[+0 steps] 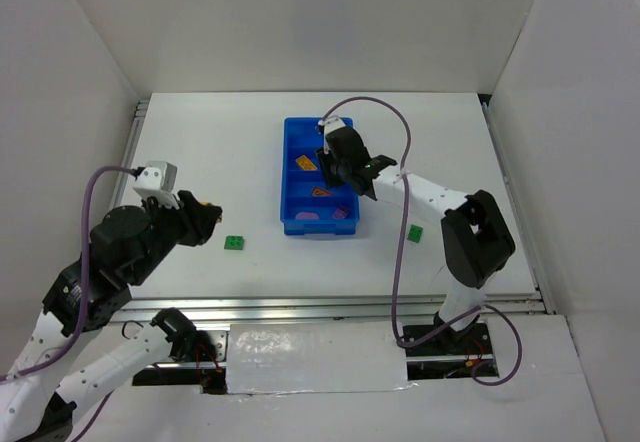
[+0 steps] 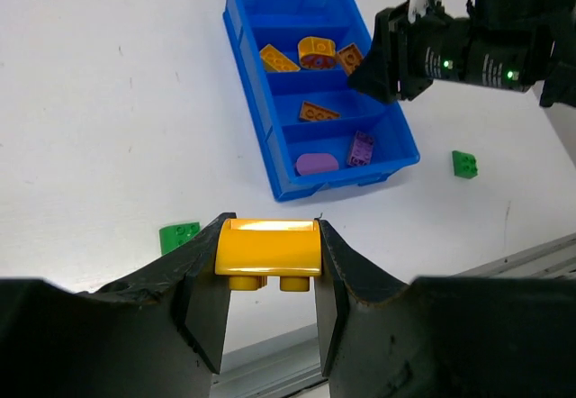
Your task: Sort the legos into containers by color
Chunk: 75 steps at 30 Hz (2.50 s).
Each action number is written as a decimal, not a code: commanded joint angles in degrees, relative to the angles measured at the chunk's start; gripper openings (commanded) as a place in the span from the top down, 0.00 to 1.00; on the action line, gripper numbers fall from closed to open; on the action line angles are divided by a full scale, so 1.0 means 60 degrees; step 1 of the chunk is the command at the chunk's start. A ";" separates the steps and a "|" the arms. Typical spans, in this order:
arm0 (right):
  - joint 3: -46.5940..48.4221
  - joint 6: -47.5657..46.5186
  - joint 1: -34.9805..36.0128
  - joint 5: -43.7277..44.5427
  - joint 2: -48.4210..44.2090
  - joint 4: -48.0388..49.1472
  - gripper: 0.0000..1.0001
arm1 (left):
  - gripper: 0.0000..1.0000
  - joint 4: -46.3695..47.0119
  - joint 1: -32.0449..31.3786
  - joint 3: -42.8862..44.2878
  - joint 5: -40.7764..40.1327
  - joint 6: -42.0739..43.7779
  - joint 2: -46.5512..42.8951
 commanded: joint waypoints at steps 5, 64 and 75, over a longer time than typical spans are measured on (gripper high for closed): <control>0.0660 0.0079 -0.0022 0.0639 0.0855 0.0143 1.00 | 1.00 0.1076 -0.0001 -0.1327 -0.0065 0.0088 -0.0571; 0.1348 0.0050 -0.0051 0.0201 0.1705 0.0071 0.81 | 1.00 0.0974 -0.0001 -0.1489 0.0258 0.0351 -0.0118; 0.1071 -0.0170 -0.0051 -0.0209 0.1632 0.0217 0.49 | 1.00 0.0959 -0.0016 -0.1503 0.0346 0.0381 -0.0133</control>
